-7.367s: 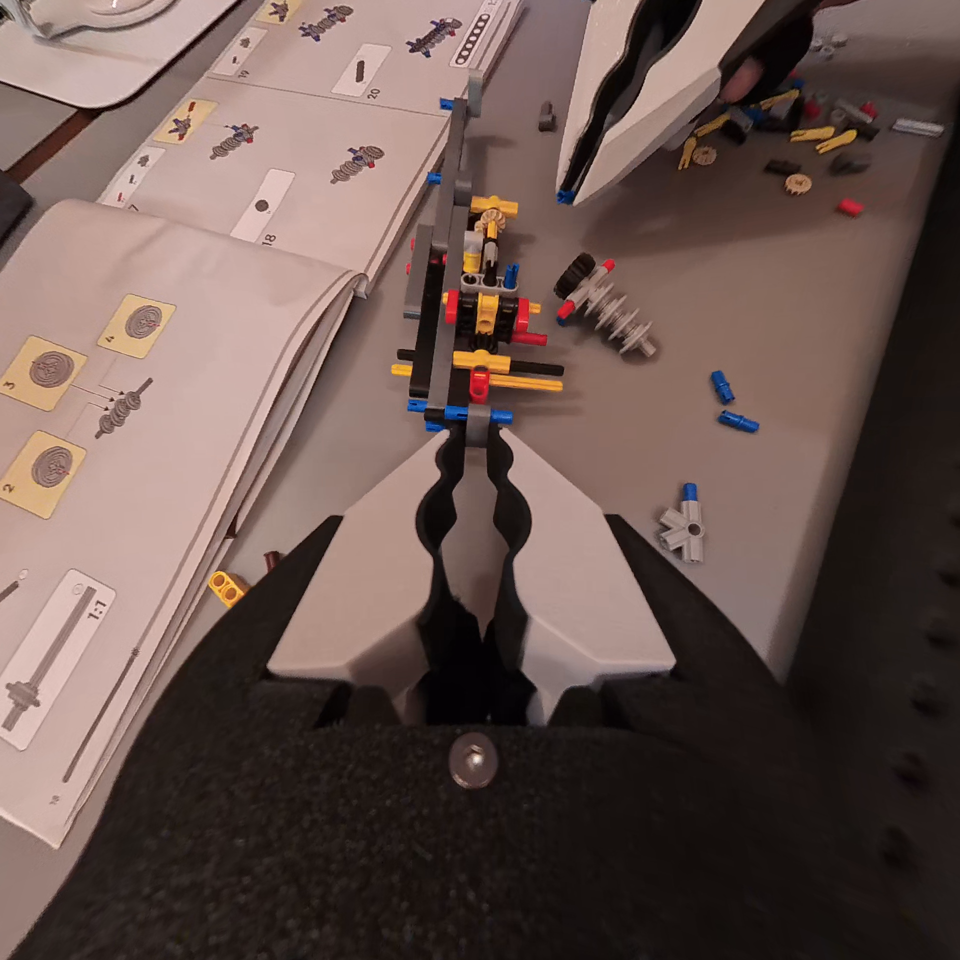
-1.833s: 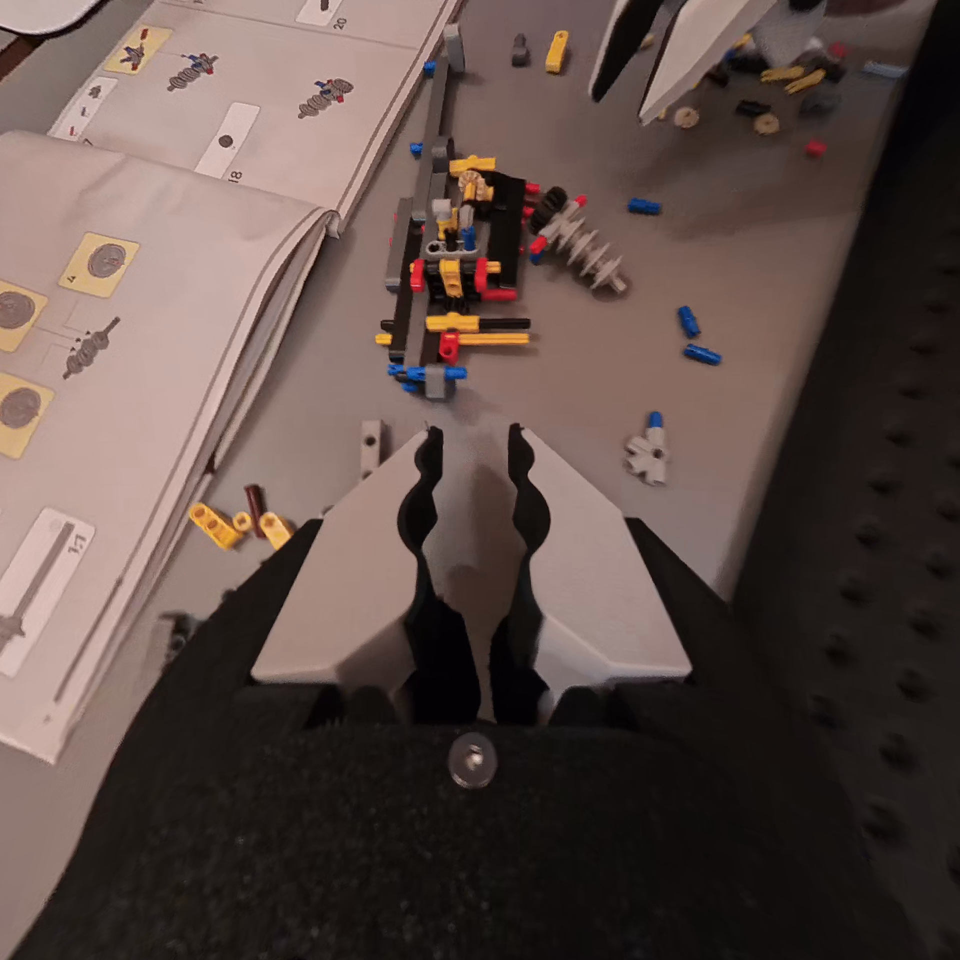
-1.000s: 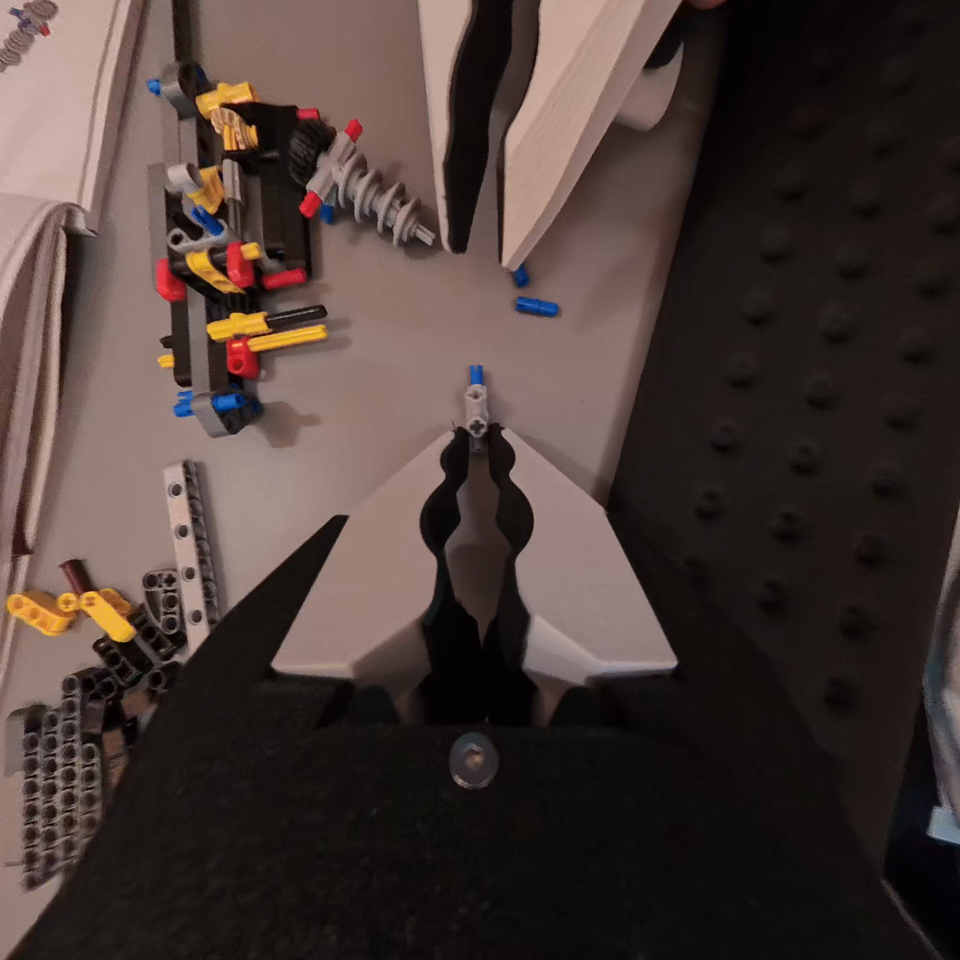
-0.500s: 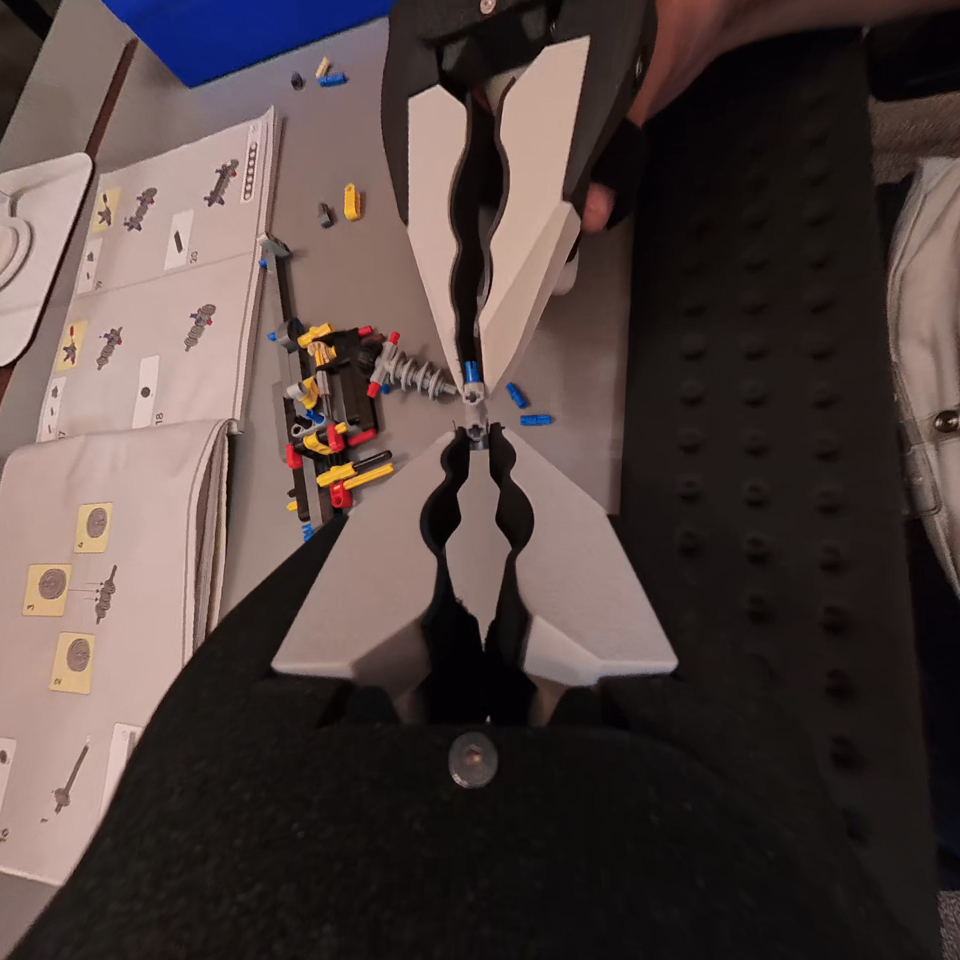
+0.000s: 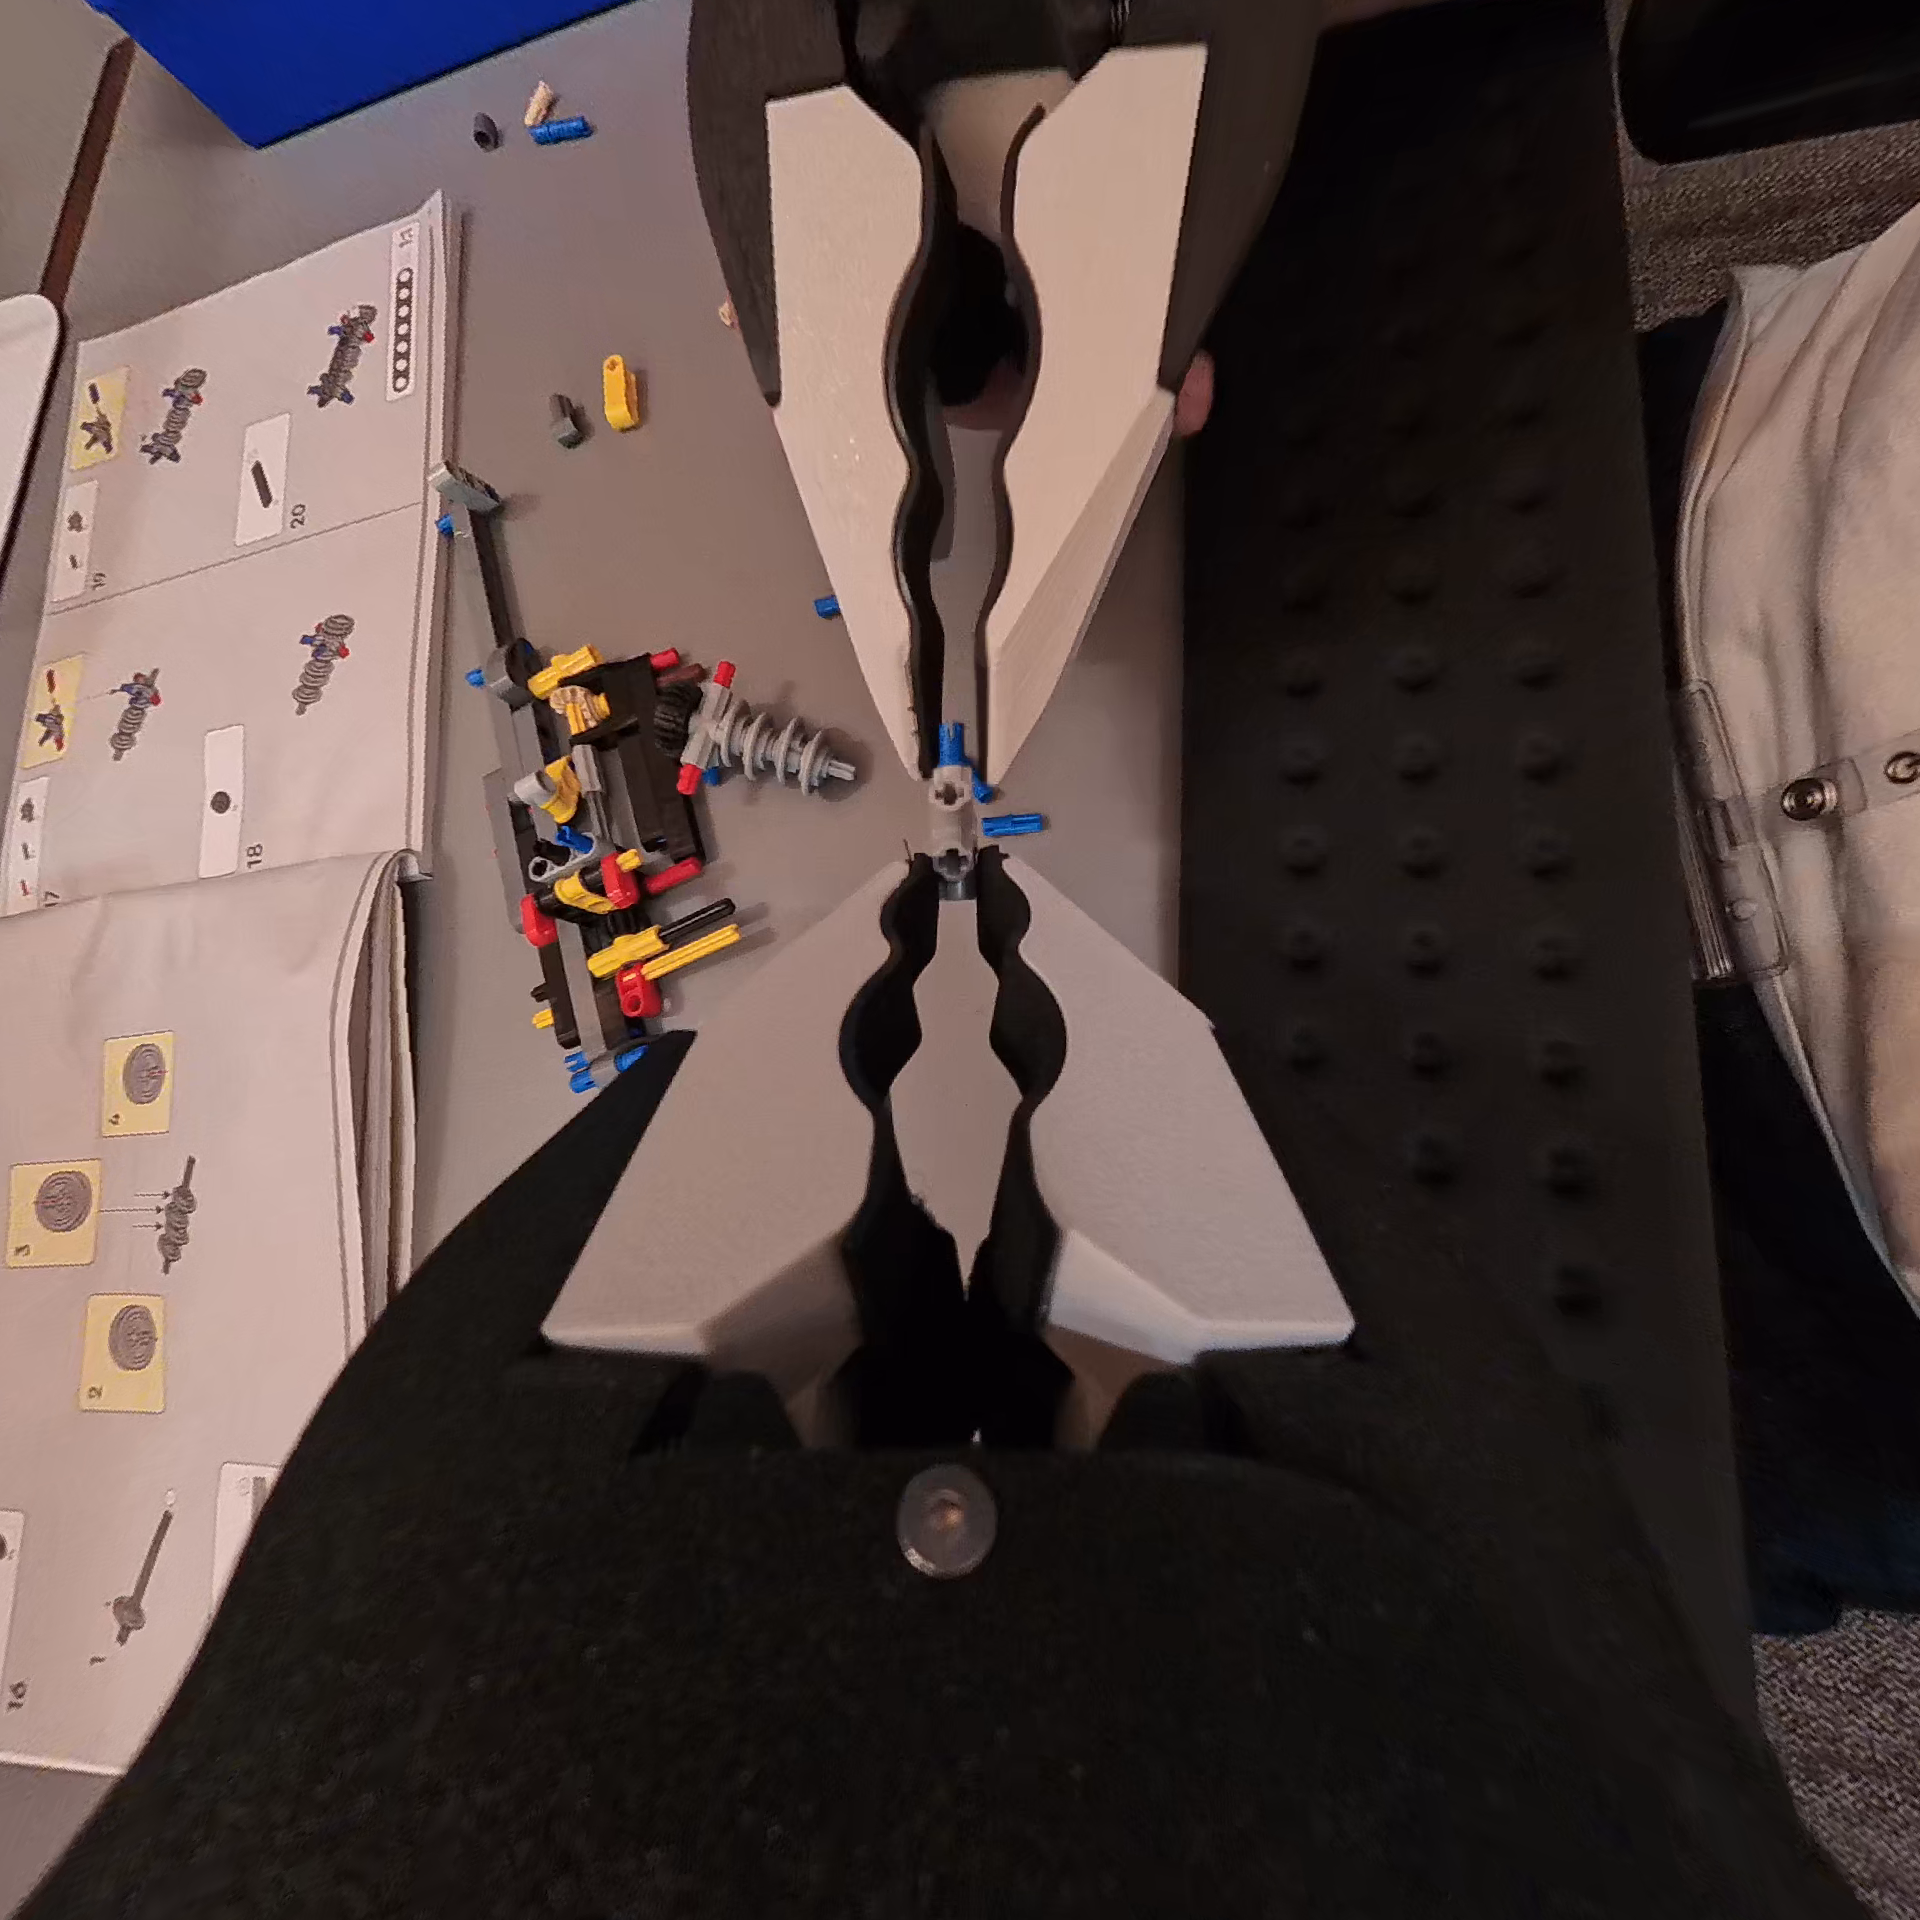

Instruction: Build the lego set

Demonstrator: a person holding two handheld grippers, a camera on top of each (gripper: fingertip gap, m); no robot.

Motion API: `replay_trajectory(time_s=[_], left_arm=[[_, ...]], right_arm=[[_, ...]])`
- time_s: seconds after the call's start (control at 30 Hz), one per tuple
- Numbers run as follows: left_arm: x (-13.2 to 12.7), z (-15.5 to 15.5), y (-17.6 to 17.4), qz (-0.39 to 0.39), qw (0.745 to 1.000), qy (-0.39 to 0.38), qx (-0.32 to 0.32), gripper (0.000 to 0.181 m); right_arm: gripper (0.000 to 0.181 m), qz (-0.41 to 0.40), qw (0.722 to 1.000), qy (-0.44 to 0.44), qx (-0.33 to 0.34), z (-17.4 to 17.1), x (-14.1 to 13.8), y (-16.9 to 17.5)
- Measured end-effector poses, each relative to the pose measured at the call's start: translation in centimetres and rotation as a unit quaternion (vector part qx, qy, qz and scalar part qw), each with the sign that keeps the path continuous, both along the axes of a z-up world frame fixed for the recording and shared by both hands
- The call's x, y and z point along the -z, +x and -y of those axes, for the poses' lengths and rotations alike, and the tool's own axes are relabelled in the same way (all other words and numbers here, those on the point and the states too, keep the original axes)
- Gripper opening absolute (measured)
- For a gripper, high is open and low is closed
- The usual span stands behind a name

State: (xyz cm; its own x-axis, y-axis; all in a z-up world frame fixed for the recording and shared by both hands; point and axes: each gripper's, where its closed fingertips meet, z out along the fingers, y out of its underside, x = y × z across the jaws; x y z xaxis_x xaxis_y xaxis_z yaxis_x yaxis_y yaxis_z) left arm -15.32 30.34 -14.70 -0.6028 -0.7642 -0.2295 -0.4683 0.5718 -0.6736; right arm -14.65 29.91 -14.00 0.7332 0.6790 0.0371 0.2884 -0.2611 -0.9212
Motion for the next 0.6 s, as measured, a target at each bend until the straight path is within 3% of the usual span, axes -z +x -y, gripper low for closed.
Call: replay_trajectory(time_s=[0.1,0.23,0.33,0.4,0.47,0.6], left_arm=[[0.3,0.2,-0.1,-0.008,1.0,-0.001,0.003,0.006],[0.4,0.2,0.0,-0.008,1.0,0.003,0.003,0.006],[-1.9,-0.1,0.8,0.05,0.995,-0.076,-0.03,0.008],[-4.3,-0.5,1.6,0.107,0.976,-0.174,-0.07,0.008],[-6.8,-0.5,2.4,0.178,0.941,-0.271,-0.097,0.011],[-9.0,-0.3,3.2,0.231,0.865,-0.427,-0.124,0.016]], right_arm=[[0.013,-0.003,1.0,-0.007,-0.011,0.3,0.0,-0.4],[0.006,-0.002,1.0,-0.007,-0.003,0.1,0.3,-0.3],[0.006,-0.092,0.996,-0.015,0.014,-0.2,-1.4,0.4],[0.005,-0.186,0.982,-0.008,0.032,-0.6,-3.5,1.3],[0.005,-0.264,0.964,0.0,0.042,-0.7,-5.1,1.8],[0.006,-0.334,0.941,0.023,0.057,-1.0,-6.6,2.2]])
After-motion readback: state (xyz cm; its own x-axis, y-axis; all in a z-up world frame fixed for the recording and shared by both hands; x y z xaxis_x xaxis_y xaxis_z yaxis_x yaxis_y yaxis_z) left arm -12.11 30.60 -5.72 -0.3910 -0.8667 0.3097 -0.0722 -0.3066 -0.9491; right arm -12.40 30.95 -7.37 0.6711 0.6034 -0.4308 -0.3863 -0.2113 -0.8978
